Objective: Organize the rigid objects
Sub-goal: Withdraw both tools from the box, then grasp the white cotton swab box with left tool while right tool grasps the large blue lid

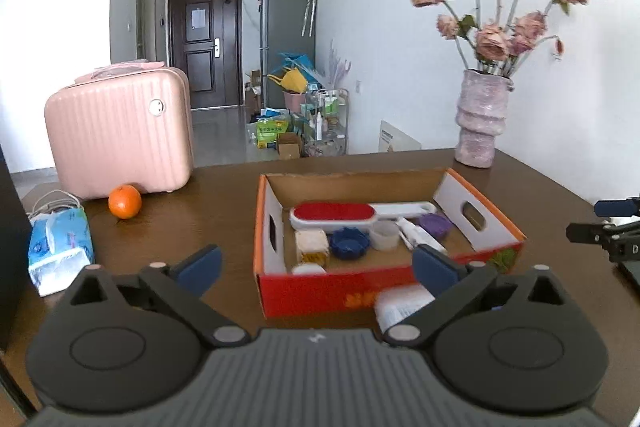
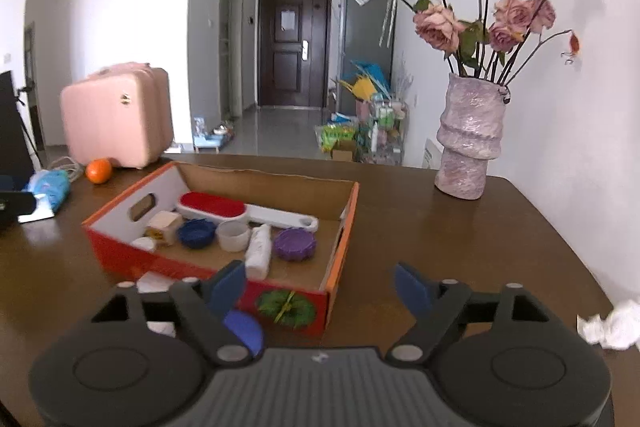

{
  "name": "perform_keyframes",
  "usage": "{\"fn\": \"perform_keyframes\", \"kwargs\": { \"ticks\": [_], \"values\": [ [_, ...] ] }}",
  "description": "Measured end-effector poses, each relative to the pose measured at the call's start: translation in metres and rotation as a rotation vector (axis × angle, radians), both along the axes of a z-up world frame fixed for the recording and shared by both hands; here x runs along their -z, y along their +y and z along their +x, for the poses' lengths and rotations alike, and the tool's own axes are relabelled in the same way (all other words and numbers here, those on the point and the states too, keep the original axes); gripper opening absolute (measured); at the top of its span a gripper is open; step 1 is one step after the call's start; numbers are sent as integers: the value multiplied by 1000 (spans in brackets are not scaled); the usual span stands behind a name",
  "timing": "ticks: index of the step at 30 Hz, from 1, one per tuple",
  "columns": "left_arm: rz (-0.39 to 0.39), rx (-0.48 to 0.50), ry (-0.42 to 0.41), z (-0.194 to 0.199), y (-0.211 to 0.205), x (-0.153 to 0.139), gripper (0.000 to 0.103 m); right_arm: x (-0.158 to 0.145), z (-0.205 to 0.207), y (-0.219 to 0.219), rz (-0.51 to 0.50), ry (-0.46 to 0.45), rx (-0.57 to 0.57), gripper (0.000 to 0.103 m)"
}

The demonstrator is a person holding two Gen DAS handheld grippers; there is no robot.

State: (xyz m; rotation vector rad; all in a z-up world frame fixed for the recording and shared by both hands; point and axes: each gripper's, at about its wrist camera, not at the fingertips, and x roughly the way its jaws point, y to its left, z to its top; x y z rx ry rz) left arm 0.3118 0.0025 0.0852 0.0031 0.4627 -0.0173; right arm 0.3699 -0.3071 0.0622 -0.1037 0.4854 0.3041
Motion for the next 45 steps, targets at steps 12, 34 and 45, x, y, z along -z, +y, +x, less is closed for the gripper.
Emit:
{"fn": "perform_keyframes", "kwargs": {
  "ticks": [12, 34, 45],
  "values": [
    [-37, -53, -38, -128, -33, 67, 103, 55, -146, -12, 95, -123, -17, 103],
    [57, 30, 61, -90, -72, 104, 103, 103, -142, -12, 46, -10, -50, 101],
    [6, 63, 136, 49, -94, 109, 103, 92, -41, 1, 136, 88, 24, 95]
  ]
}}
